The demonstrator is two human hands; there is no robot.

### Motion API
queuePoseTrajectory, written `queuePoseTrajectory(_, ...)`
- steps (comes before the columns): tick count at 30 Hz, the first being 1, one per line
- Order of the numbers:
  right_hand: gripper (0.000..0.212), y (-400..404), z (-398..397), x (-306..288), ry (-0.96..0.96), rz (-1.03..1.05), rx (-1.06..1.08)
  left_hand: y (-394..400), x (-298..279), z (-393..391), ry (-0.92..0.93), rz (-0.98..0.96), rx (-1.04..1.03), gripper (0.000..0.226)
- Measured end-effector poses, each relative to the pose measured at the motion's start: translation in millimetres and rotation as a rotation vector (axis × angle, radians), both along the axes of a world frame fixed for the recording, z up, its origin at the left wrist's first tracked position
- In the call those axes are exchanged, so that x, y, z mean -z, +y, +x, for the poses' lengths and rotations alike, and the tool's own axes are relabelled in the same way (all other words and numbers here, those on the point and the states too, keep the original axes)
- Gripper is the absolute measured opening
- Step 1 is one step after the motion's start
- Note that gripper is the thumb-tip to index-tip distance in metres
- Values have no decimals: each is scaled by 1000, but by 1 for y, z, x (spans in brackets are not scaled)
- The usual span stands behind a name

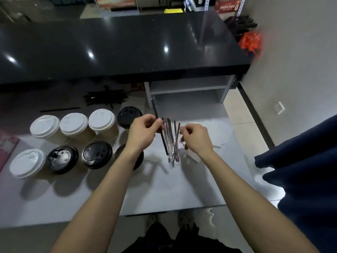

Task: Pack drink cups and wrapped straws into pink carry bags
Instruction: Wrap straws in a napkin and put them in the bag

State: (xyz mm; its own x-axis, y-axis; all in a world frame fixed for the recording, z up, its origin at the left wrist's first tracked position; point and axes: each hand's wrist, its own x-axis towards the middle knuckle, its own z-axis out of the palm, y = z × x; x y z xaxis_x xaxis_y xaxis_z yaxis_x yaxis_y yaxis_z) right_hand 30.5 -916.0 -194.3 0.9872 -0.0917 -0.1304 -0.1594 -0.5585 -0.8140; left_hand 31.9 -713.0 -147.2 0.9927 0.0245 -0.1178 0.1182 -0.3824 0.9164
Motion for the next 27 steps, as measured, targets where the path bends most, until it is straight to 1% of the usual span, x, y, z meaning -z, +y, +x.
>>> queuePoseTrajectory(1,28,-1,4,12,60,-101,8,0,1,-3,-2,5,-23,18)
queuePoseTrajectory(3,33,6,11,29,196,-248,-51,-2,2,-10,-16,41,-46,17)
queuePoseTrajectory(5,31,15,17,38,249,-263,-102,-2,1,-15,-38,76,-62,17)
queuePoseTrajectory(7,21,19,22,37,246,-244,-101,-1,0,-18,-59,110,-82,17)
queuePoseTrajectory(9,20,14,23,34,227,-240,-79,-2,-1,-17,-75,143,-96,17)
queuePoseTrajectory(11,22,1,22,30,160,-190,-33,-4,0,-14,-74,129,-110,17)
queuePoseTrajectory(13,21,-10,16,19,76,-34,-5,-12,1,-11,-60,104,-107,16)
queuePoseTrajectory(15,20,-18,8,5,0,177,-30,-22,2,-7,-23,49,-100,15)
queuePoseTrajectory(16,20,-22,5,-2,-23,247,-54,-29,2,-6,3,4,-98,15)
queuePoseTrajectory(17,19,-24,2,-6,-41,274,-83,-35,3,-4,29,-49,-99,16)
queuePoseTrajectory(19,18,-28,0,-12,-65,248,-145,-44,5,-2,70,-153,-108,18)
queuePoseTrajectory(21,17,-30,-2,-14,-82,190,-191,-50,7,0,91,-215,-101,20)
queuePoseTrajectory(25,17,-32,-1,-13,-128,96,-204,-60,9,3,140,-274,-48,25)
queuePoseTrajectory(27,16,-35,0,-12,-137,71,-200,-64,11,6,131,-260,-2,25)
